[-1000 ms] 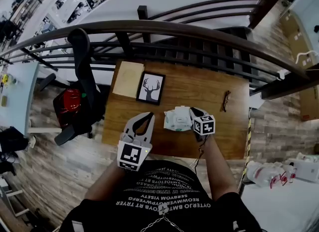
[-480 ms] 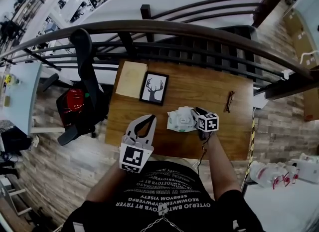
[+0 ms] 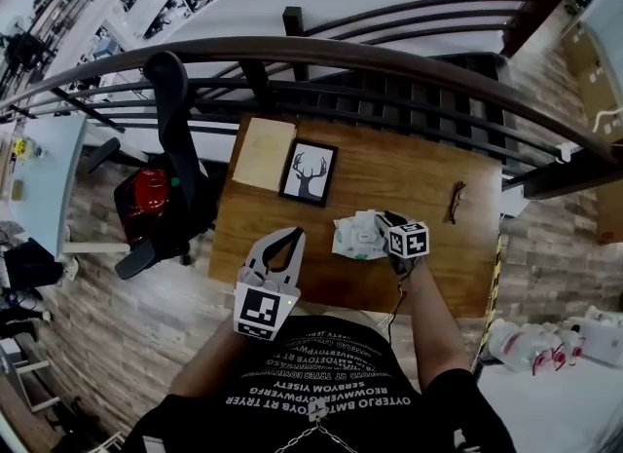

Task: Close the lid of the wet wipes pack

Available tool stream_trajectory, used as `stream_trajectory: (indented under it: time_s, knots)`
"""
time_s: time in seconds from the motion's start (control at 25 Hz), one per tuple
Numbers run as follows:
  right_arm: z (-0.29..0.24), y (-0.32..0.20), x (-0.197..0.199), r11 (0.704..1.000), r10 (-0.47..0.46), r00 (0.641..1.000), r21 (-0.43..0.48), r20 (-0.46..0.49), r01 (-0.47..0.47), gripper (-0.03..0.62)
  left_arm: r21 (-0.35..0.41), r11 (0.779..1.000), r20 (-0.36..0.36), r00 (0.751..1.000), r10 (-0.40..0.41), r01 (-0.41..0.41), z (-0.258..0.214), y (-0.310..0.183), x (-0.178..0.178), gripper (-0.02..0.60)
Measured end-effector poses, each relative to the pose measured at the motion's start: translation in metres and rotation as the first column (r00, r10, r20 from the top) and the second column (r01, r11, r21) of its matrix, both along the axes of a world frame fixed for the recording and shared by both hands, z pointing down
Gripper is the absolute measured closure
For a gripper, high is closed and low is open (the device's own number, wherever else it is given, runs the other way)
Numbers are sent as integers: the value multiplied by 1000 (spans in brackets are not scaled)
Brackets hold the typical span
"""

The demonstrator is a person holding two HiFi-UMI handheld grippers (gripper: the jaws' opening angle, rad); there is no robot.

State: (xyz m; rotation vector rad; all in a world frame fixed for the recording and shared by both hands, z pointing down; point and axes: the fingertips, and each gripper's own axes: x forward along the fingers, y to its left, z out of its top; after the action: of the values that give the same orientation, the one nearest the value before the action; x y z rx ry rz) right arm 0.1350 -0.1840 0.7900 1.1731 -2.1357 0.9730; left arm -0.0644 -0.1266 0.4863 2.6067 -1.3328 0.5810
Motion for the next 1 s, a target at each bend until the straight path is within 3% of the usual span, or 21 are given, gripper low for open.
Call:
stream_trajectory:
  time_s: [0.8,1.0]
  knots:
    - [-10,62,-4,997,-81,996,10,38,81,455,8,999,-4,999,41,-41,-2,9,24,554]
    - [-3,75,-5,990,-143,990,0,10,143,455,3,999,0,999,41,-41,0,14,28,554]
